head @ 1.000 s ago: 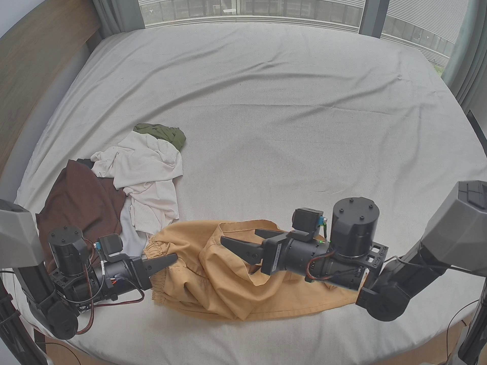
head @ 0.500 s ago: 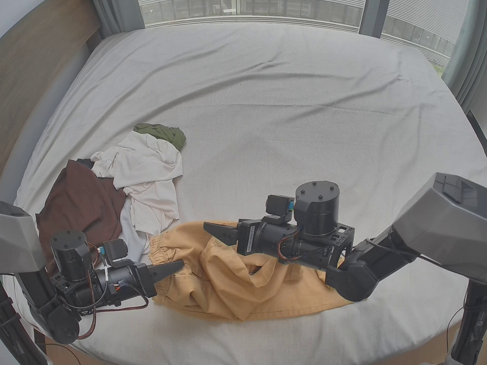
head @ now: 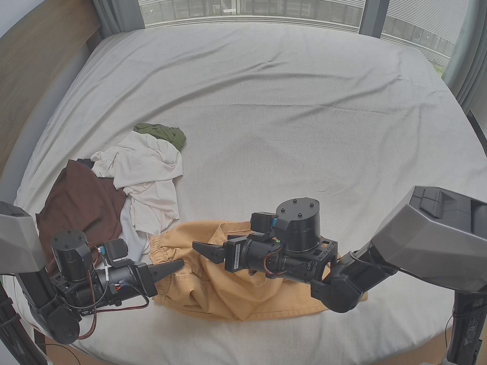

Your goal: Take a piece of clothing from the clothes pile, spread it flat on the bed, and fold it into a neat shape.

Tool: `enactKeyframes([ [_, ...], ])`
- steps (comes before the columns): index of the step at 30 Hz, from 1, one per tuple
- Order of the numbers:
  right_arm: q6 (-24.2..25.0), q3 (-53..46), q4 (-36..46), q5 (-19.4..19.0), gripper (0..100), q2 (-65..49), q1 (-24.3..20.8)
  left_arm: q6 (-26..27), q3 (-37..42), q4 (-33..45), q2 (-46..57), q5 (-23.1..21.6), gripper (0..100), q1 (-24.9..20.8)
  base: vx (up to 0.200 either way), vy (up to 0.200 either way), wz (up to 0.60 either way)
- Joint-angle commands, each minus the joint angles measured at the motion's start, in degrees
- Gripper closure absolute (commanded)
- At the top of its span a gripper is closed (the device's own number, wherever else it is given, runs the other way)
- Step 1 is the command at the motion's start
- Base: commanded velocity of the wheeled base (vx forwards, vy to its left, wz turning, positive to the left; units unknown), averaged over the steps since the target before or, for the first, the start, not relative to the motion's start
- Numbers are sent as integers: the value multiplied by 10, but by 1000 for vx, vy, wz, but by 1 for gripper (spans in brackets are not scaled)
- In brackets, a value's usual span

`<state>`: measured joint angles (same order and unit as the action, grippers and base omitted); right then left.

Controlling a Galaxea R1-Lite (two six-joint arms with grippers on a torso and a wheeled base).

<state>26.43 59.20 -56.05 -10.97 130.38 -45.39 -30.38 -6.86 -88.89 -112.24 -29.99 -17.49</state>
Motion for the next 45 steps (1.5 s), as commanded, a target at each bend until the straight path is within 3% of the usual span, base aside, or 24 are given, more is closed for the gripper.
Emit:
enactKeyframes([
  [1, -1, -1, -1, 0, 100, 7, -3, 0, -3, 0, -2, 0, 100, 3, 0, 0, 0],
  [9, 1, -9, -11, 4, 100, 5, -4, 0, -5, -1, -4, 0, 100, 4, 0, 0, 0],
  [13, 3, -65, -46, 12, 100, -33, 1, 0, -10, -1, -7, 1, 100, 6, 0, 0, 0],
  [25, 6, -216, -42, 8, 100, -184, 36, 0, -23, -1, -17, 9, 100, 11, 0, 0, 0],
  [40, 28, -276, -49, -19, 100, -168, 42, 1, -23, -1, -13, 8, 100, 16, 0, 0, 0],
  [45, 29, -278, -97, -35, 100, -127, 43, 1, -24, -1, -11, 9, 100, 17, 0, 0, 0],
])
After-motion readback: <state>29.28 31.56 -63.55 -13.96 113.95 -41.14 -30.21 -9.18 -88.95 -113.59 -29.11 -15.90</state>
